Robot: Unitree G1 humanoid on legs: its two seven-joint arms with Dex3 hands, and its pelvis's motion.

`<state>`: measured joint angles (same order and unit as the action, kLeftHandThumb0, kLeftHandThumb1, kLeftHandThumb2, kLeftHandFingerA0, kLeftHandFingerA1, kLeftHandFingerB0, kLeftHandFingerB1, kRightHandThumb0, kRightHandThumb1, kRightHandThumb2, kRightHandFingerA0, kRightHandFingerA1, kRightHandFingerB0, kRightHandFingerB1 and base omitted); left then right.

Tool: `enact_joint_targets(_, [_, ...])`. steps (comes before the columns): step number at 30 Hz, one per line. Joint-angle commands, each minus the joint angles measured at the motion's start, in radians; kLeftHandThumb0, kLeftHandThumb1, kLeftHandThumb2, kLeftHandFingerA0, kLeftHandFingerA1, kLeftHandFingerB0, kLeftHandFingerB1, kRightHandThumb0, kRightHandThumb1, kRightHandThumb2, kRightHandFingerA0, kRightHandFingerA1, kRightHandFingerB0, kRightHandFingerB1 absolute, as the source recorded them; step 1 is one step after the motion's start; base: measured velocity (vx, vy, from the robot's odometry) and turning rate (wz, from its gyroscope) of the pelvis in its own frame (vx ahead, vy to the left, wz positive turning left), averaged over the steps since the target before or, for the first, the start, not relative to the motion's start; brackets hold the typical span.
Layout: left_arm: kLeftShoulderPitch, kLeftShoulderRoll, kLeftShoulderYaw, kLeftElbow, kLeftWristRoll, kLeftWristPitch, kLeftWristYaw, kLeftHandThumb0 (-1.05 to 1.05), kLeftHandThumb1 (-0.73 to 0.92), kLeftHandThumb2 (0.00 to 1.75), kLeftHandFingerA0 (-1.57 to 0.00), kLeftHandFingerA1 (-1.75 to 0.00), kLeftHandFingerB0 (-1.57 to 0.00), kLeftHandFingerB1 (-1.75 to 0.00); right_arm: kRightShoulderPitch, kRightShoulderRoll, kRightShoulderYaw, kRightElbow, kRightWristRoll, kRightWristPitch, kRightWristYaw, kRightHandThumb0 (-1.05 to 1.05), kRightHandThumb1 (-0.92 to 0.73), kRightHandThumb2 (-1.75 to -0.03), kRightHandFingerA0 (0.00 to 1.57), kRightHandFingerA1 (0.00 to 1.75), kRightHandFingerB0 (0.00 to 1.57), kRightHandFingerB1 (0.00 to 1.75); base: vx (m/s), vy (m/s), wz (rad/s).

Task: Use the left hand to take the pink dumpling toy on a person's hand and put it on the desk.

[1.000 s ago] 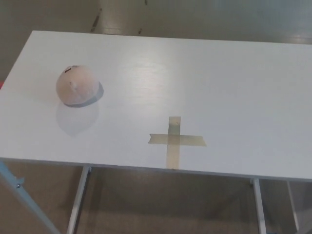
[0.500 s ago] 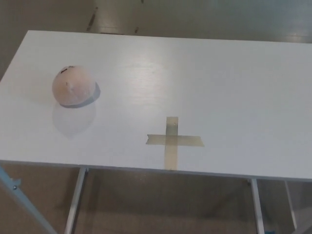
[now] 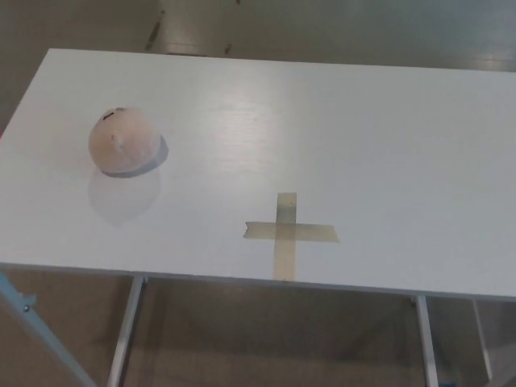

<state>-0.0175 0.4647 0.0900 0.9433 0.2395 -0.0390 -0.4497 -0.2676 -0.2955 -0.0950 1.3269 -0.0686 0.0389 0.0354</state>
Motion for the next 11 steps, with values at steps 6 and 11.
enact_joint_targets(6, [-0.182, 0.058, -0.136, 0.338, 0.084, -0.004, 0.169, -0.70, 0.74, 0.98, -0.32, -0.47, -0.20, -0.42, 0.000, -0.003, -0.028, 0.002, 0.008, -0.023, 0.006, -0.24, -0.69, -0.61, 0.64, 0.44, 0.54, 0.42, 0.00, 0.000, 0.00])
enact_joint_targets(11, [-0.209, 0.057, -0.156, 0.363, 0.078, -0.013, 0.176, -0.70, 0.74, 0.98, -0.31, -0.47, -0.19, -0.42, -0.022, -0.006, -0.035, 0.001, 0.006, -0.013, 0.007, -0.25, -0.69, -0.61, 0.63, 0.44, 0.56, 0.42, 0.00, 0.000, 0.00])
